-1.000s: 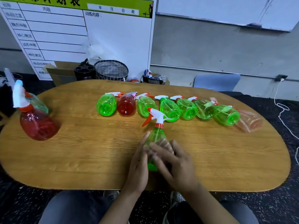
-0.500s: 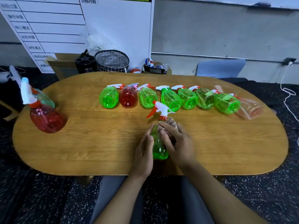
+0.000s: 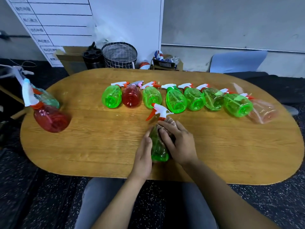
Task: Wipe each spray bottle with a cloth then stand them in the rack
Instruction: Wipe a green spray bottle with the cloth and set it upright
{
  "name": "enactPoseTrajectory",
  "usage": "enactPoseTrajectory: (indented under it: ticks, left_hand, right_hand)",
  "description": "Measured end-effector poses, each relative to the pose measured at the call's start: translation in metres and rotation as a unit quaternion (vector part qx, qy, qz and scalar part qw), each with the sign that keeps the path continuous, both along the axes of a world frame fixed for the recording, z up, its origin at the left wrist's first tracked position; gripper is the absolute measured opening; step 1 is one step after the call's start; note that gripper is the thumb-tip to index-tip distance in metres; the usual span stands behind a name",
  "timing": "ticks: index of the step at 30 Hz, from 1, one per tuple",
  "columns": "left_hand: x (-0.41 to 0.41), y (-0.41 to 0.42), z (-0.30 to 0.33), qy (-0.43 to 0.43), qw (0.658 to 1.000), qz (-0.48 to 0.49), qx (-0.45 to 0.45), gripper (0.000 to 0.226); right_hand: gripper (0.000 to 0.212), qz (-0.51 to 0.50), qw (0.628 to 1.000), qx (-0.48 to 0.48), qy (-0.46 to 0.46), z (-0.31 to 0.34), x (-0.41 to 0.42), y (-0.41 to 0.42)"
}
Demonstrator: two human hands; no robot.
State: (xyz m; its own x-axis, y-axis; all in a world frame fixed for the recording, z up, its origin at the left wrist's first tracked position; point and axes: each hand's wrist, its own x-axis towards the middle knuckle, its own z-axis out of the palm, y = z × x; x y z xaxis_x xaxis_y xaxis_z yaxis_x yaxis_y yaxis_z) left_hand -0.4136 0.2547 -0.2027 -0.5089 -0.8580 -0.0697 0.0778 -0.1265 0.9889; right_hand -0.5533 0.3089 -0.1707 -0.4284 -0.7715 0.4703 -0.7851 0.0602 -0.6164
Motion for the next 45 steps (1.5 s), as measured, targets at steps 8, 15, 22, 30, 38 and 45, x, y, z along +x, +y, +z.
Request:
enactPoseTrajectory:
  ticks: [8,15,22,30,38,45]
  left_hand:
    - [0.002,-0.001,0.008,0.012,1.0,-0.014,0.009,0.053]
    - [0.005,-0.004,0.006,-0.014,1.0,-0.016,0.022,0.046]
    - [0.02,-0.005,0.014,-0.015,0.995,-0.097,0.009,0.076]
    - [0.023,-0.01,0.015,0.024,0.993,-0.101,0.048,0.062]
    - [0.021,-0.008,0.011,0.043,0.991,-0.11,0.058,0.049]
    - [0.021,-0.009,0.008,0.044,0.991,-0.094,0.086,0.055]
  right_hand:
    - [0.035,0.112,0.988,-0.044,0.1,-0.022,0.02,0.036]
    - [0.032,0.04,0.998,-0.049,0.0,-0.018,0.018,0.039]
    - [0.016,-0.096,0.897,-0.104,-0.418,-0.019,0.032,0.015]
    - [0.015,-0.122,0.881,-0.1,-0.446,-0.019,0.046,0.019]
    - [0.026,-0.071,0.989,-0.025,-0.125,0.017,0.022,0.001]
    - [0.032,0.018,0.997,0.004,0.079,0.001,0.031,0.019]
